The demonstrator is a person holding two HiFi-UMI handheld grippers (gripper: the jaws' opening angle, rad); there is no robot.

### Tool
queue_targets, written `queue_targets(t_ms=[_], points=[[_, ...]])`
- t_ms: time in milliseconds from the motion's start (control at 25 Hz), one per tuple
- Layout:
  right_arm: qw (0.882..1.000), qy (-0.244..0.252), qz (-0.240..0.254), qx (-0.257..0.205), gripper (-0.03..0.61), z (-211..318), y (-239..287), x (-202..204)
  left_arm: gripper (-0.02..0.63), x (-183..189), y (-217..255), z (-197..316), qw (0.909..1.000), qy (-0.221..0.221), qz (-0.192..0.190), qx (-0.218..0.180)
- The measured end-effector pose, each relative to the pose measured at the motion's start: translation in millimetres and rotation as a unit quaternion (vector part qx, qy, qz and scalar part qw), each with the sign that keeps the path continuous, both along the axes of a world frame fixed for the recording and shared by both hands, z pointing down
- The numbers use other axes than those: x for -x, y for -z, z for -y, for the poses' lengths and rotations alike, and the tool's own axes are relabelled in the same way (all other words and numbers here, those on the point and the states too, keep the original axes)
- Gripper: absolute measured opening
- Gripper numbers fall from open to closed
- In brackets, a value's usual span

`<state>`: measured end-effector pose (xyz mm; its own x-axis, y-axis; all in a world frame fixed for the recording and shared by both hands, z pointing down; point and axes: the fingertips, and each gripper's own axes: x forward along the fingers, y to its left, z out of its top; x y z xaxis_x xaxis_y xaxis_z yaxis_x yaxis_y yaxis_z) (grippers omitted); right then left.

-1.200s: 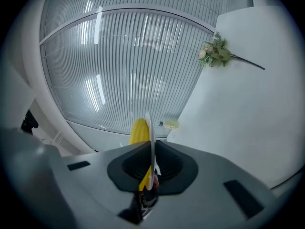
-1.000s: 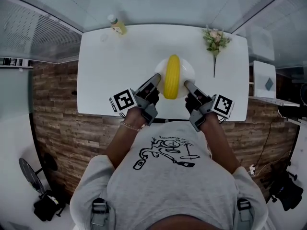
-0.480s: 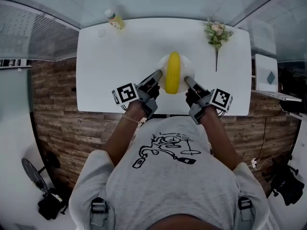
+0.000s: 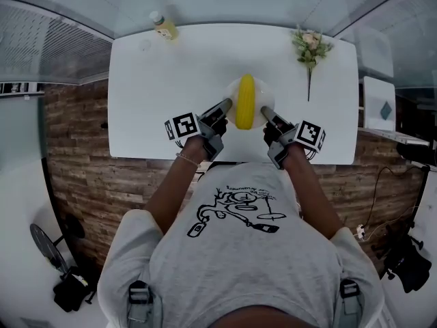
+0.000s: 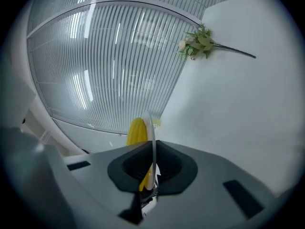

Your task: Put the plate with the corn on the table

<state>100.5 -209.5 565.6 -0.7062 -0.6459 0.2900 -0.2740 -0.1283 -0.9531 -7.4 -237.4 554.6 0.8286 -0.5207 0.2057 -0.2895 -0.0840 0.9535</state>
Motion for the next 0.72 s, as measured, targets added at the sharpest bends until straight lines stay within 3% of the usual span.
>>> queue_targets(t_ms=[720], points=[[0.999,0.018,-0.017,0.044,0.021,-4,-74,8,0.028,8,-78,-7,0.9985,-0.005,0.028,0.047]])
